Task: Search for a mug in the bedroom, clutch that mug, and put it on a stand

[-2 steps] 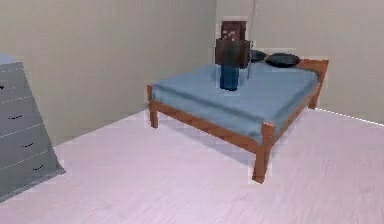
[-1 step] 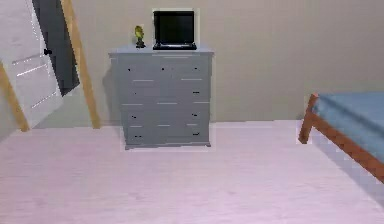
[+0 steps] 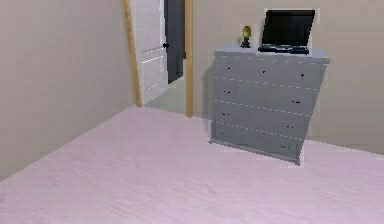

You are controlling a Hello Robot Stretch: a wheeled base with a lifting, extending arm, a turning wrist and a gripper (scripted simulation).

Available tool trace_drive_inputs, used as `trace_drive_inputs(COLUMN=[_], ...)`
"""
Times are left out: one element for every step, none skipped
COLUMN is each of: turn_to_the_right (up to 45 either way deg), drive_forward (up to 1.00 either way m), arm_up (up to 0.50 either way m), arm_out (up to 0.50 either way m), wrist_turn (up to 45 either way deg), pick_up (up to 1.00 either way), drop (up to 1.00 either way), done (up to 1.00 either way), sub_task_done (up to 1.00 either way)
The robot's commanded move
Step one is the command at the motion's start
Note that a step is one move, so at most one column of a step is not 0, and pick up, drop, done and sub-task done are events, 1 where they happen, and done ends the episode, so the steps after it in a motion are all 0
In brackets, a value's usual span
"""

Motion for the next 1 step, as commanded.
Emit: trace_drive_inputs(turn_to_the_right=[0.0], drive_forward=[0.9], arm_up=[0.0], arm_out=[0.0], wrist_turn=[0.0], pick_up=[0.0], drop=[0.0], done=[0.0], sub_task_done=[0.0])
